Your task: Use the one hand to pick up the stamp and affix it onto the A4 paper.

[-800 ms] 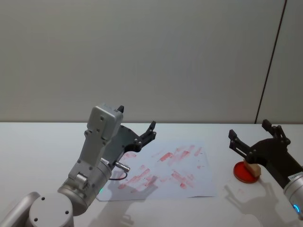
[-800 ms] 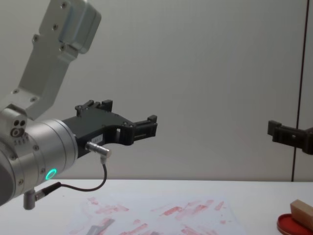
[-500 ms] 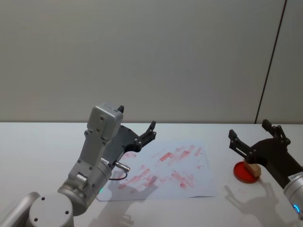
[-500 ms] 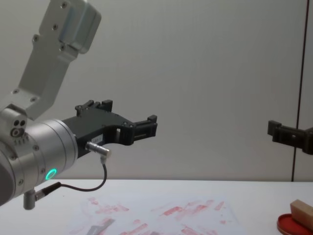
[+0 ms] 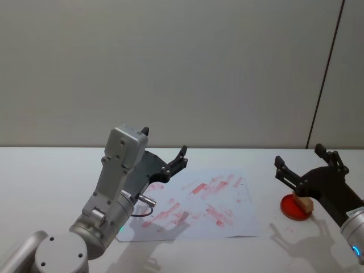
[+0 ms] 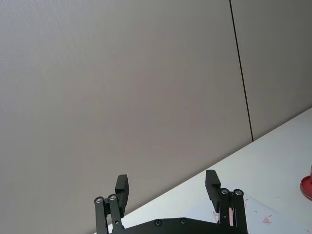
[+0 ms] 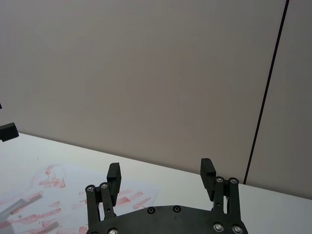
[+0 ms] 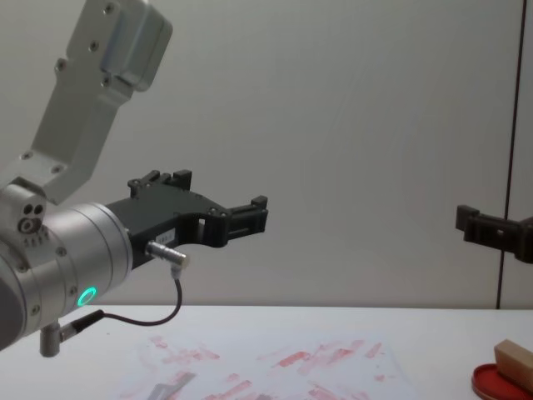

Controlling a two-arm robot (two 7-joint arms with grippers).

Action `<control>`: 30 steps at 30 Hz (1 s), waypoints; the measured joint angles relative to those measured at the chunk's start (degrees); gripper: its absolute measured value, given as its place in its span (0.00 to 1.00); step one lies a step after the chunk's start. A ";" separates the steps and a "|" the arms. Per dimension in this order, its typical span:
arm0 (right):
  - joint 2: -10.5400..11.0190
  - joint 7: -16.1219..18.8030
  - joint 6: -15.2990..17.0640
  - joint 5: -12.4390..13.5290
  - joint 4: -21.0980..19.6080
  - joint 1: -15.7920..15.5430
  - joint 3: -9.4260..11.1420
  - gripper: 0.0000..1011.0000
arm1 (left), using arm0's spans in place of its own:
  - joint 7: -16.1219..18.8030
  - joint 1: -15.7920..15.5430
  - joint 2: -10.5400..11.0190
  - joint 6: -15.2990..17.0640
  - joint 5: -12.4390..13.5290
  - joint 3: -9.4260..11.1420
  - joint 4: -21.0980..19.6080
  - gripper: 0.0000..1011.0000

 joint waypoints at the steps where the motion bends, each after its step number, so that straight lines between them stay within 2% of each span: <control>1: 0.00 0.00 0.00 0.00 0.00 0.00 0.00 0.99 | 0.00 0.00 0.00 0.00 0.00 0.00 0.00 0.99; 30: 0.00 0.00 0.00 0.00 0.00 0.00 0.01 0.99 | 0.00 0.00 0.00 0.00 0.00 0.00 0.00 0.99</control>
